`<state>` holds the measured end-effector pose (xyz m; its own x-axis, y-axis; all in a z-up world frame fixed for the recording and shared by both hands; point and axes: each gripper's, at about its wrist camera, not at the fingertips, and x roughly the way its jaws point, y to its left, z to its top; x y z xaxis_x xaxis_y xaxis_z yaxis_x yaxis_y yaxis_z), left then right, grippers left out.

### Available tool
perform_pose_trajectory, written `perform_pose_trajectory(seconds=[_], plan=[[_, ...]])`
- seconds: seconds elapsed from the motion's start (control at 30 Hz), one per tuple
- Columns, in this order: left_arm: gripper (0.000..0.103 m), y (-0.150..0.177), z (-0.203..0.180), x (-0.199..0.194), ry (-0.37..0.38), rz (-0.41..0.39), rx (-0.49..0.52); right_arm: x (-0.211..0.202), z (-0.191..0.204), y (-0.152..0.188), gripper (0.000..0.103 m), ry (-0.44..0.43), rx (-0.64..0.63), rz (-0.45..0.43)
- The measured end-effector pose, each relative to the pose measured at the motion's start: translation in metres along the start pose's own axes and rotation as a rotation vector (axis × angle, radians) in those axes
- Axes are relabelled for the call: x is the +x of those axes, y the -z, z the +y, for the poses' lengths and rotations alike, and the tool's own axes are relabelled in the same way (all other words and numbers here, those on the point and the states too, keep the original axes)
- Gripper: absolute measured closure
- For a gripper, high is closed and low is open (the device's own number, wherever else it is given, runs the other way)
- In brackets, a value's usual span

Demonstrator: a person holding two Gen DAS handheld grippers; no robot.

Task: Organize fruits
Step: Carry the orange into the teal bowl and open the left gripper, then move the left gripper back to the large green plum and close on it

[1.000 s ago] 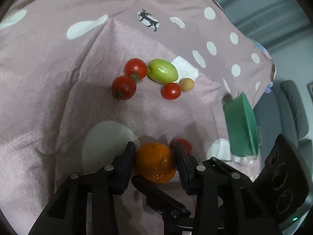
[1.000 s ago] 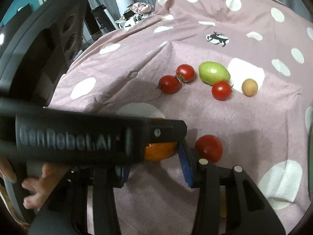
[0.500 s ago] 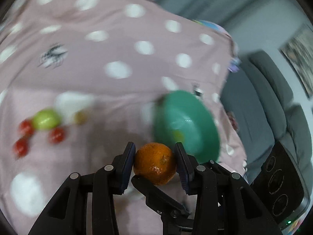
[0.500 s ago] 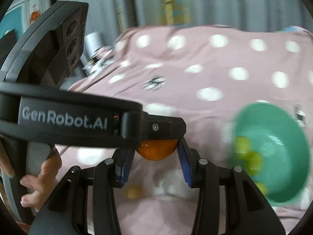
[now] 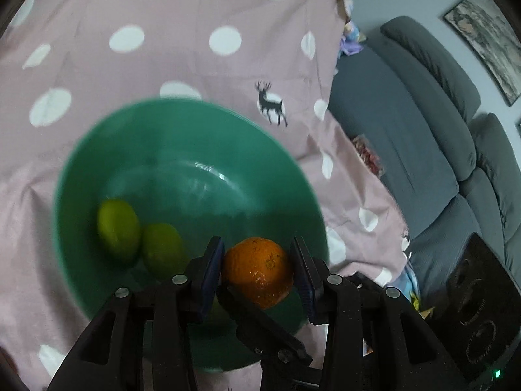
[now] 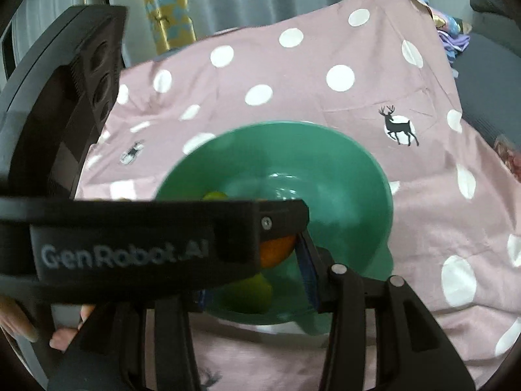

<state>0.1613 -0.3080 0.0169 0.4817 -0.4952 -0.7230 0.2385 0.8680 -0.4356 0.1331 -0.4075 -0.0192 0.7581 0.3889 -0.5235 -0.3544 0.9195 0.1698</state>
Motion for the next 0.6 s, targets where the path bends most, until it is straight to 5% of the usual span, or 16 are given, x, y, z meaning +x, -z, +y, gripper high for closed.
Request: perform_pose_trajectory(seconds=[0.1,0.17,0.27,0.4,0.47,0.6], plan=[[0.055,-0.001,0.009,0.000,0.014,0.032,-0.046,-0.001,0.004,-0.001,0.047,0.039,0.000,-0.006],[0.035,-0.001,0.008,-0.009,0.060,0.022,-0.039,-0.003,0.006,-0.001,0.027,0.075,0.021,-0.021],[0.005,0.004,0.003,-0.039,0.075,-0.061,-0.002,-0.012,0.003,0.000,0.024,0.066,0.027,-0.041],[0.002,0.014,0.007,-0.080,0.087,-0.120,0.033,-0.028,0.012,-0.002,0.002,0.005,0.011,-0.104],[0.002,0.020,0.018,-0.098,0.104,-0.115,0.025,-0.037,0.027,-0.003,0.000,-0.059,-0.026,-0.152],[0.001,0.031,0.055,-0.137,-0.027,-0.159,-0.006,-0.027,0.066,-0.008,0.000,-0.194,-0.095,-0.156]])
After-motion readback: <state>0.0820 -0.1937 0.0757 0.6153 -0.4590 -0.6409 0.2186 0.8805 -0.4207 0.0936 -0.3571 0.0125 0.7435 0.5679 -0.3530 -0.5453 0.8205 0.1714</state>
